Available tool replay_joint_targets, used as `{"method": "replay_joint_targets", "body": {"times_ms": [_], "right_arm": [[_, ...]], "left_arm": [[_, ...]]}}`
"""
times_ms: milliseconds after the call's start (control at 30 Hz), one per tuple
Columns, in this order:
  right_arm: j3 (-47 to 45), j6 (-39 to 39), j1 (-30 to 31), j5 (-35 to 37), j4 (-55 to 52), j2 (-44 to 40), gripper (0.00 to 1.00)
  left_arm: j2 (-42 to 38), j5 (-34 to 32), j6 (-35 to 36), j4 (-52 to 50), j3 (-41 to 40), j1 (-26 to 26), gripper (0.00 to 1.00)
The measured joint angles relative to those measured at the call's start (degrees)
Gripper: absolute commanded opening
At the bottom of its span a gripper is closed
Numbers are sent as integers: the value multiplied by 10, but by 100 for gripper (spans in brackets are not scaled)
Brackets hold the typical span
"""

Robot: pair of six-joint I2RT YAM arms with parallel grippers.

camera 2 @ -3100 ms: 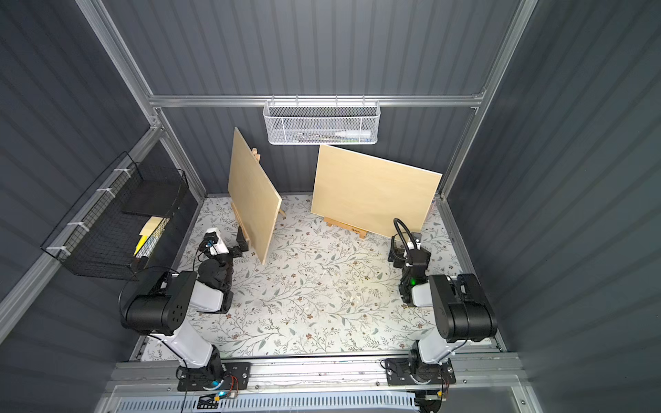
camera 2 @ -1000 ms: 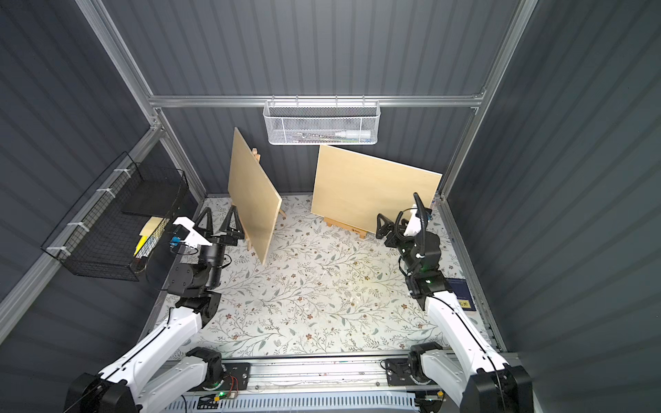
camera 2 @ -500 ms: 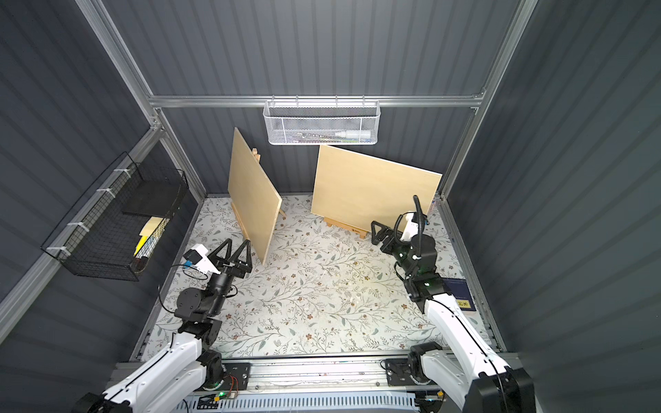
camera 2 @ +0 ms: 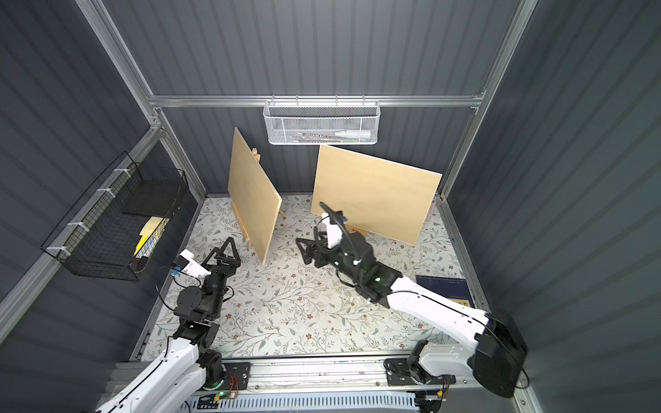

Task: Disassemble the easel
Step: Pick up the drawing board from the easel.

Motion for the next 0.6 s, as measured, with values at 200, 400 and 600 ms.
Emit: {"method": "replay_joint_targets", "body": {"times_ms": [200, 400, 600], "right_arm": [[95, -4, 31, 35, 57, 170, 75], [144, -28, 47, 79, 154, 275, 62], [174, -59, 54, 117, 252, 338, 58]], "left_arm": [[41, -4, -11, -18, 11, 0, 99], [51, -3, -14, -27, 19, 0, 99], [50, -3, -18, -26, 19, 0, 100]]}}
